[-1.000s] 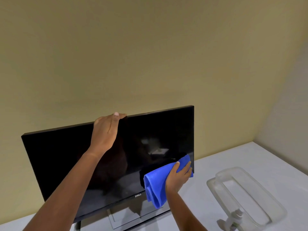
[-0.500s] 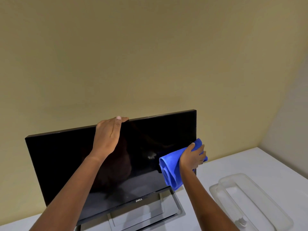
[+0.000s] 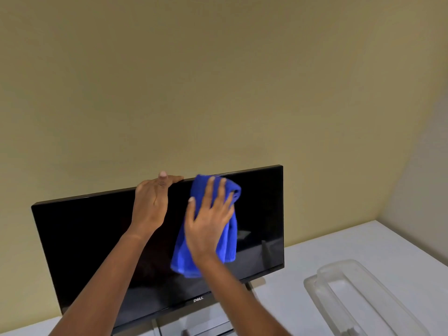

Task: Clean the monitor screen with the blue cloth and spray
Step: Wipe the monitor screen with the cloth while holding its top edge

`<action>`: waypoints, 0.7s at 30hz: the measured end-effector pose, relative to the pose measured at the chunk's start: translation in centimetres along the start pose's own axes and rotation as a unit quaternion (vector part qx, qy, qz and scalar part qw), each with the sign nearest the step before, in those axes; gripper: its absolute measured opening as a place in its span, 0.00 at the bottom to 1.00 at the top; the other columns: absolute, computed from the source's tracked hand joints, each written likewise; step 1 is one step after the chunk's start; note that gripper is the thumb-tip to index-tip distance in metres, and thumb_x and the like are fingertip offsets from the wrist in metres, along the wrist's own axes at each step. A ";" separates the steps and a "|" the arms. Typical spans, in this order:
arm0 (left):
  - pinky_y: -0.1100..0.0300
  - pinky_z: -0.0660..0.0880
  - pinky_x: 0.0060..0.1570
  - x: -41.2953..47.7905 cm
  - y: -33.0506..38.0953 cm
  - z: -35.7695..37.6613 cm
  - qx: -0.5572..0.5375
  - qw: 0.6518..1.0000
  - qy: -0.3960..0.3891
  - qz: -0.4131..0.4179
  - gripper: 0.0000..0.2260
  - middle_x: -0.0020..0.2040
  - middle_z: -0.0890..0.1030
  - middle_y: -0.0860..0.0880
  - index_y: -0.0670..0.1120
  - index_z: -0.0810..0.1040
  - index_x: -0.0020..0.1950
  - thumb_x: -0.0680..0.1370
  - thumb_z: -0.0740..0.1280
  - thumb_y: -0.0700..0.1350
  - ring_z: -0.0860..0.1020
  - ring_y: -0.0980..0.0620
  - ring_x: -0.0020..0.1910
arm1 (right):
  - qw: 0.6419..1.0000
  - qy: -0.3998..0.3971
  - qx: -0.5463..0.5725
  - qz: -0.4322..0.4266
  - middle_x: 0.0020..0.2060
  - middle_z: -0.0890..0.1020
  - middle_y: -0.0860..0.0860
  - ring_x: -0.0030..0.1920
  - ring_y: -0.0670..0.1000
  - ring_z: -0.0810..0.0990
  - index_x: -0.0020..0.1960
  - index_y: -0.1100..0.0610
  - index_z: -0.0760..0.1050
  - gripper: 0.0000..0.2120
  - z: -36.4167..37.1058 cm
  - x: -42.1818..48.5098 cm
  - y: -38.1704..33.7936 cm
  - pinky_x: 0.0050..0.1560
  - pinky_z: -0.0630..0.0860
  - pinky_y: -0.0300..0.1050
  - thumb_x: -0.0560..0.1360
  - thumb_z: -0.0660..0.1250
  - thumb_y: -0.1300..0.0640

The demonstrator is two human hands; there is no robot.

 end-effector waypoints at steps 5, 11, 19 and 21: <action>0.52 0.65 0.67 -0.1 0.0 -0.1 -0.002 1.000 -0.008 -0.008 0.46 0.55 0.82 0.45 0.44 0.81 0.55 0.69 0.35 0.72 0.76 0.51 0.59 | 0.956 -0.033 -0.108 -0.271 0.70 0.68 0.51 0.67 0.58 0.65 0.71 0.50 0.62 0.26 1.6 -4.2 1.1 0.63 0.68 0.64 0.75 0.57 0.43; 0.48 0.62 0.69 0.0 0.0 0.0 0.021 1.000 -0.003 -0.022 0.39 0.57 0.82 0.45 0.45 0.81 0.55 0.74 0.38 0.66 0.75 0.47 0.62 | 0.917 0.004 -0.103 -0.386 0.66 0.74 0.49 0.69 0.57 0.64 0.67 0.46 0.70 0.23 -0.4 0.8 6.0 0.65 0.65 0.62 0.73 0.59 0.41; 0.53 0.61 0.68 0.2 -0.8 0.2 0.008 0.999 -0.006 -0.053 0.40 0.58 0.81 0.47 0.48 0.80 0.56 0.70 0.38 0.69 0.71 0.46 0.65 | 0.985 0.070 -0.032 -0.154 0.65 0.74 0.60 0.65 0.64 0.72 0.66 0.58 0.72 0.24 -3.8 8.2 13.5 0.64 0.69 0.61 0.73 0.61 0.49; 0.53 0.62 0.69 0.3 -0.6 0.3 0.007 0.999 -0.005 -0.049 0.43 0.58 0.81 0.47 0.47 0.81 0.56 0.68 0.38 0.72 0.72 0.46 0.65 | 0.996 0.088 0.019 -0.030 0.67 0.71 0.60 0.67 0.62 0.70 0.67 0.60 0.70 0.25 -3.9 8.1 14.6 0.66 0.68 0.60 0.74 0.59 0.48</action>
Point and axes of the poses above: each hand's wrist, its own x-axis towards the middle knuckle, its own z-axis out of the palm, y = z × x, the point moved 4 cm from there along x, towards the middle knuckle
